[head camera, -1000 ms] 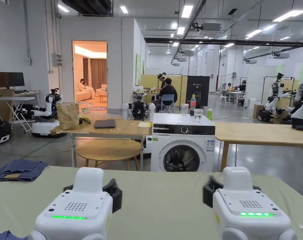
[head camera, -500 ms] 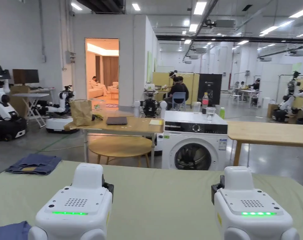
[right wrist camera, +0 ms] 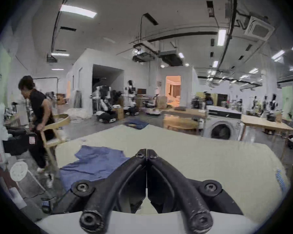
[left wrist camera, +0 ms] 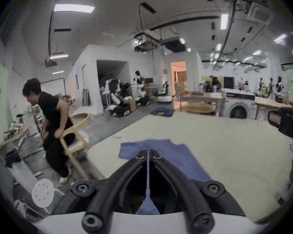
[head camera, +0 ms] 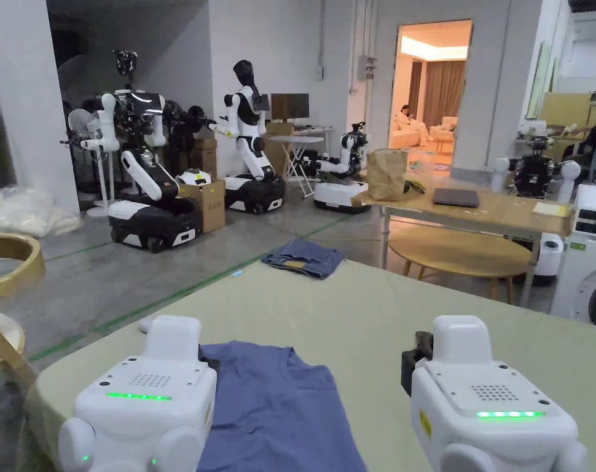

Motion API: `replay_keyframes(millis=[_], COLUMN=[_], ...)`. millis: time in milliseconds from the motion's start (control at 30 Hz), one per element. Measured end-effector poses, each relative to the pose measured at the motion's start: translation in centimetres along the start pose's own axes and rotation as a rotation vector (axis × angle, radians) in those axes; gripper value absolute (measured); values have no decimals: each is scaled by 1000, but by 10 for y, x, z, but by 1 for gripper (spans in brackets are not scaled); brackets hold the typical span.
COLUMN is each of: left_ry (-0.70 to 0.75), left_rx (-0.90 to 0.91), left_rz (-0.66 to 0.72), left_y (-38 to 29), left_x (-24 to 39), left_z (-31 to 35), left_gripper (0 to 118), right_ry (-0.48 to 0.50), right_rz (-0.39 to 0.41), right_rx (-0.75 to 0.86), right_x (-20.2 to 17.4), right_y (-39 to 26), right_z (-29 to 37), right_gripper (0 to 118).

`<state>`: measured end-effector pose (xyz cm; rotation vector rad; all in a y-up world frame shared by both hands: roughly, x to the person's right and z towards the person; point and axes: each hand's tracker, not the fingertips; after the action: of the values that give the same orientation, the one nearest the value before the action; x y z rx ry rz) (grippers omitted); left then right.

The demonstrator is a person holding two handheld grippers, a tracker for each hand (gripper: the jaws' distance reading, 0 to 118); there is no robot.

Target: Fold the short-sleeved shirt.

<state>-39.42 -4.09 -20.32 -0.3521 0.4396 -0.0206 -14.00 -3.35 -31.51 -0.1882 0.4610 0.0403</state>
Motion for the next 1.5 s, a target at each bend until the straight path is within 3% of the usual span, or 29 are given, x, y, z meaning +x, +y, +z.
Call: replay_keyframes(millis=[233,267,300,333,367,433,600,700,800,867,900,1000,1033,1067,1133,1233,1267,1500], left_ry=[-182,-224,-270,-300,-322,-318,-350,-346,-313,-313,-313,-284,-285,-294,-292,-356,-392,-730], left_rx=[-307,-356,-400,-439,-482,-474,-645,-710,-685,-677,-671,-619,-633,-646,-649,-552,-535,-353], left_rz=[-123,-135,-123,-114,-128,-139,24,-13,-205,-94,-92,-37,-57,-79,-160,-114,-88,-99], left_y=[-20,-23,-25,-25,-29,-34,-64,-97,-127,-101,-95,-84,-83,-82,-77,-41,-34,50], left_x=[24,32,41,44,54,69,95,117,125,118,114,97,98,100,110,130,145,293], left_z=[-112,-136,-163,-187,-216,-259,-343,-372,-353,-333,-326,-322,-322,-320,-312,-279,-300,-221], left_gripper=[2,22,56,106,118,118,118,118,117,116,110,38,7,0,0,0,0,0], right_ry=[-20,-29,-41,-57,-64,-76,-120,-135,-138,-146,-147,-155,-154,-163,-183,-215,-226,-365], right_rz=[-1,0,8,13,16,9,3,8,-8,-7,-7,-42,-57,-63,-70,-79,-81,-113], right_rx=[-53,-63,-73,-81,-95,-119,-170,-195,-216,-224,-223,-220,-216,-217,-212,-195,-186,-132], right_x=[9,13,16,19,23,29,44,50,58,63,66,81,86,92,103,124,132,201], right_y=[-28,-31,-35,-38,-41,-46,-65,-76,-83,-86,-87,-88,-88,-88,-88,-84,-82,-61], right_z=[-31,-37,-43,-48,-54,-66,-96,-108,-114,-114,-113,-105,-101,-96,-86,-63,-56,21], right_gripper=[0,0,0,0,0,0,0,0,0,0,0,0,0,0,0,0,0,0])
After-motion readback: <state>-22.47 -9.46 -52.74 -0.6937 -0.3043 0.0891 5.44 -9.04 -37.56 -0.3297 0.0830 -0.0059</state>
